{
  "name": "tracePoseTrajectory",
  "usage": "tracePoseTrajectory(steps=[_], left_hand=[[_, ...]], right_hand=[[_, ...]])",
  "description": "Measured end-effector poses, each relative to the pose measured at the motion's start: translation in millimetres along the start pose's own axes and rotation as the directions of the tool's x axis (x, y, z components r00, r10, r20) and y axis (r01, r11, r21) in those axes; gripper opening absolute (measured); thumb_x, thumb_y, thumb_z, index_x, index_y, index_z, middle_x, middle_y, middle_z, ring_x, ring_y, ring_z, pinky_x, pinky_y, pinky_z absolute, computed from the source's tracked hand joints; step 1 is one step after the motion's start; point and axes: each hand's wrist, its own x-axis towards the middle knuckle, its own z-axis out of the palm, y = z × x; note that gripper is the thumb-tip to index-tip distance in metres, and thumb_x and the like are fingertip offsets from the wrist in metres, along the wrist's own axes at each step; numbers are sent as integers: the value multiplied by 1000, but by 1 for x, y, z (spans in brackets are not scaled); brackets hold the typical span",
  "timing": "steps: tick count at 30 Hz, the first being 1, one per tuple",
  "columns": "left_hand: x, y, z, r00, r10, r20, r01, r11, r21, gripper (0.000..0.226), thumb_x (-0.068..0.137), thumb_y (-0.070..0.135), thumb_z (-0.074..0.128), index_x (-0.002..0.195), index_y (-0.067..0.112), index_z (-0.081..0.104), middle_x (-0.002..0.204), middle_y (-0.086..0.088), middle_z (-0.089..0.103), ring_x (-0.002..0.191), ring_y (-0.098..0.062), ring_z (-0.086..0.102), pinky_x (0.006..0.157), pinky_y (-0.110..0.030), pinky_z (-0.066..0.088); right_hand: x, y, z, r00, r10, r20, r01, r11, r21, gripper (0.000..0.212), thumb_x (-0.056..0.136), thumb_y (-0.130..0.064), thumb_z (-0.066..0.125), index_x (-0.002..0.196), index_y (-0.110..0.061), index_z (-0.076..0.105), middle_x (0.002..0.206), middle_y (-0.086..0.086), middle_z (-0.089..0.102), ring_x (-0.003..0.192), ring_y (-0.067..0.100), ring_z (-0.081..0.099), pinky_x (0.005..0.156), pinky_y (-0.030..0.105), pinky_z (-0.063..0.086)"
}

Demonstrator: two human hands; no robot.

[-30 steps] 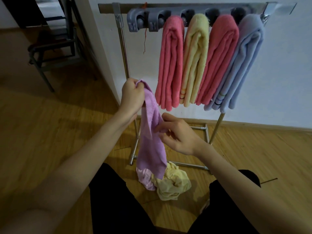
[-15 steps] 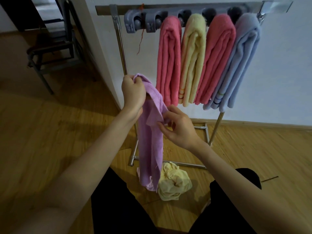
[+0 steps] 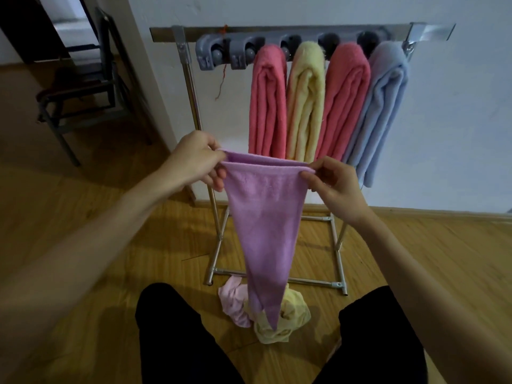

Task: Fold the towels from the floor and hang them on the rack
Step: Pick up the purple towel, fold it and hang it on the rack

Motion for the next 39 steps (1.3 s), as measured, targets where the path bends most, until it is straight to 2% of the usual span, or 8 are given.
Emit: tracePoseTrajectory(steps=[9, 11, 17, 19, 23, 26, 33, 39], left_hand=[[1, 7, -6, 985, 161, 60, -169, 843, 511, 12, 91, 24, 58, 80, 20, 61, 75, 1, 63, 66, -10, 60, 56, -21, 45], [2, 7, -3, 980, 165, 114, -200, 861, 467, 4, 92, 19, 55, 93, 21, 58, 89, 3, 60, 77, -9, 57, 63, -22, 48], [-9, 6, 7, 911, 216, 352, -260, 962, 82, 34, 93, 5, 46, 117, 29, 47, 107, 3, 62, 95, -13, 61, 82, -34, 55], [-13, 8, 8, 862, 259, 435, -308, 951, 43, 46, 93, 5, 46, 126, 37, 41, 109, 10, 57, 99, -8, 58, 82, -27, 53], [-16, 14, 7, 719, 287, 633, -402, 915, 42, 57, 94, 9, 46, 135, 48, 34, 118, 29, 41, 108, 9, 42, 82, -11, 42], [-15, 13, 4, 641, 279, 715, -511, 850, 127, 58, 82, 11, 43, 133, 38, 46, 114, 31, 40, 106, 14, 40, 83, -10, 38], [-9, 12, 1, 564, 275, 779, -634, 748, 195, 54, 75, 26, 45, 128, 28, 53, 105, 29, 43, 97, 17, 44, 77, -7, 40], [0, 4, 1, 481, 397, 782, -743, 657, 123, 48, 86, -7, 54, 122, 22, 64, 110, 11, 61, 98, 7, 54, 83, -9, 44]], right_hand=[[17, -5, -5, 987, -51, -154, 54, 998, 16, 8, 84, -5, 70, 78, -7, 66, 66, 7, 63, 63, 37, 60, 59, 43, 50], [17, -5, -4, 984, -44, -172, 54, 997, 52, 9, 83, -2, 70, 77, -4, 65, 65, 7, 63, 60, 37, 59, 59, 45, 50], [13, 0, -1, 977, 7, -211, 23, 990, 140, 21, 83, 2, 69, 97, -2, 54, 74, 16, 60, 67, 24, 57, 64, 48, 50], [13, 0, 0, 974, 32, -225, 1, 990, 143, 26, 83, 0, 70, 106, -4, 58, 76, 18, 63, 70, 22, 59, 68, 45, 52], [13, -2, 4, 973, 94, -209, -61, 986, 158, 16, 82, -2, 71, 90, -15, 70, 68, -12, 67, 65, 5, 61, 66, 27, 53], [14, -7, 9, 973, 123, -193, -82, 975, 206, 20, 82, 1, 70, 82, -19, 68, 61, -17, 64, 59, -1, 56, 60, 16, 47], [20, -17, 19, 987, 76, -139, -51, 983, 176, 21, 84, 1, 68, 84, -20, 68, 69, -8, 63, 65, 4, 57, 63, 21, 48], [21, -21, 29, 997, -9, -74, 15, 997, 78, 25, 84, 0, 68, 79, -24, 65, 67, -9, 59, 62, 7, 52, 57, 22, 43]])
